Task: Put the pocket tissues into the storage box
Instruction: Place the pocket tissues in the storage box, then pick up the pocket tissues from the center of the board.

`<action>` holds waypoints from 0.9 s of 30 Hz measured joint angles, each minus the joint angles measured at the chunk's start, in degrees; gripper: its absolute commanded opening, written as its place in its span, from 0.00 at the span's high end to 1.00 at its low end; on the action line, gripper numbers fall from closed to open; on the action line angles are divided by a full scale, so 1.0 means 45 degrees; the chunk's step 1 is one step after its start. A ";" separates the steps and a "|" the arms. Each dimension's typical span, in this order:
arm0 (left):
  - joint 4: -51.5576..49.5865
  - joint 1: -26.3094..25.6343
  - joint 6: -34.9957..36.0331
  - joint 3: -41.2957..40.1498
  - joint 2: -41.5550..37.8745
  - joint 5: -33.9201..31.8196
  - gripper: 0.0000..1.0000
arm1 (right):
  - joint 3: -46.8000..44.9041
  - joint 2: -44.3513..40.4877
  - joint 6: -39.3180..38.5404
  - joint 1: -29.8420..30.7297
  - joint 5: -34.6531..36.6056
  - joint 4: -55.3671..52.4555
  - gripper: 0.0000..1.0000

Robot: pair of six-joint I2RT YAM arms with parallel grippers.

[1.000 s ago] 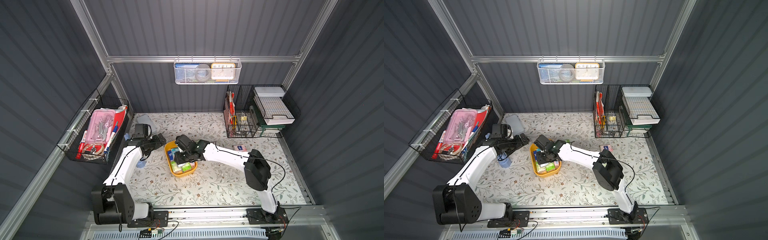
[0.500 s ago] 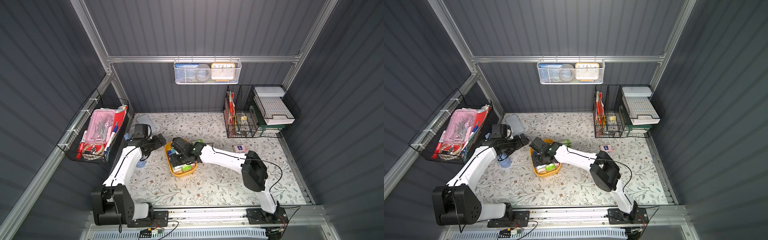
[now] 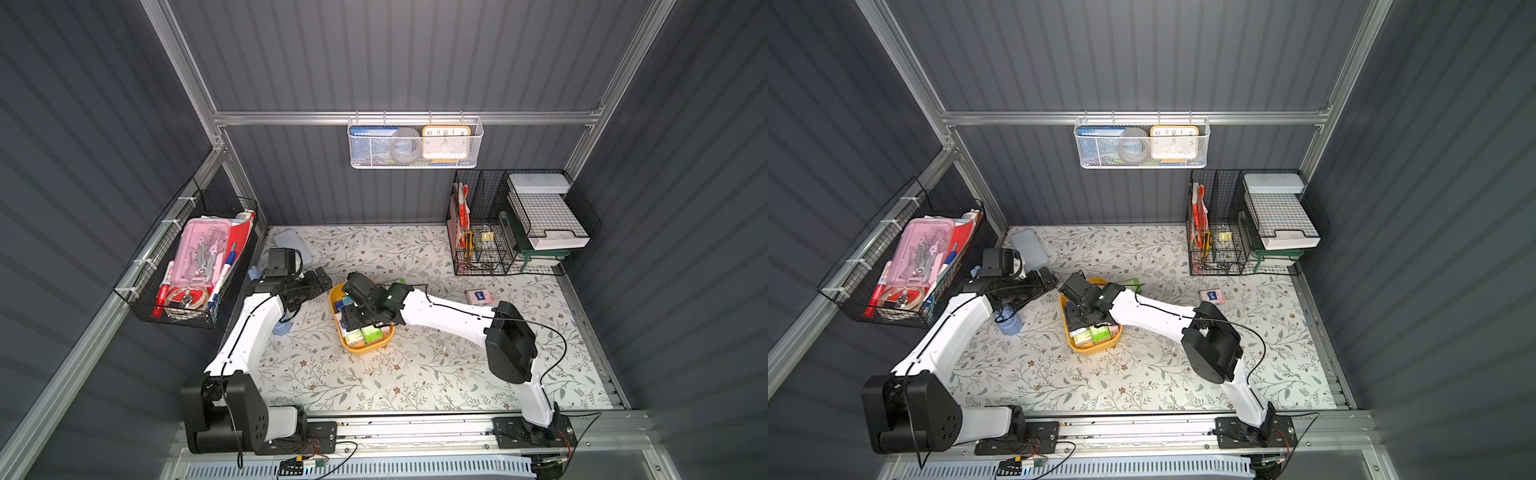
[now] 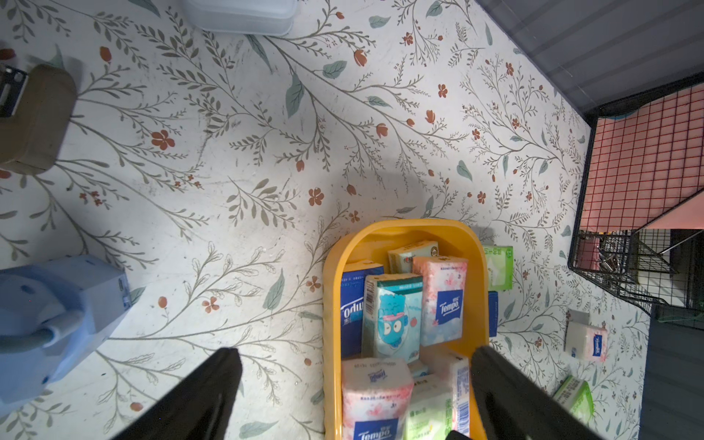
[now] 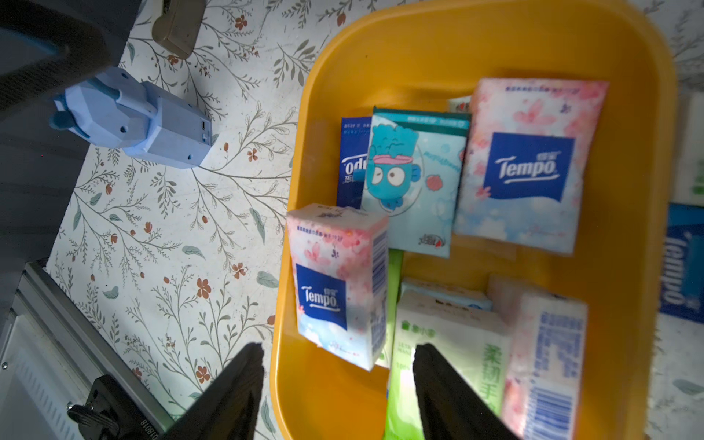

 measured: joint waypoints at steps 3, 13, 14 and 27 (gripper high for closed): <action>-0.0005 0.0000 0.0000 0.0005 0.0000 0.0083 0.01 | -0.0175 -0.0418 -0.0044 -0.0073 0.0355 0.0010 0.33; -0.0049 -0.0039 0.0520 0.0801 0.0010 0.1180 0.01 | -0.3235 -0.3512 0.0253 -0.2686 0.1341 -0.0194 0.30; -0.0024 -0.0097 0.0529 0.0894 0.0024 0.1292 0.01 | -0.3725 -0.3915 0.0413 -0.3157 0.1525 -0.0306 0.28; 0.0228 -0.2501 0.0529 0.1836 0.0855 0.1253 0.01 | -0.8412 -0.8072 0.1957 -0.7446 0.3818 -0.3177 0.11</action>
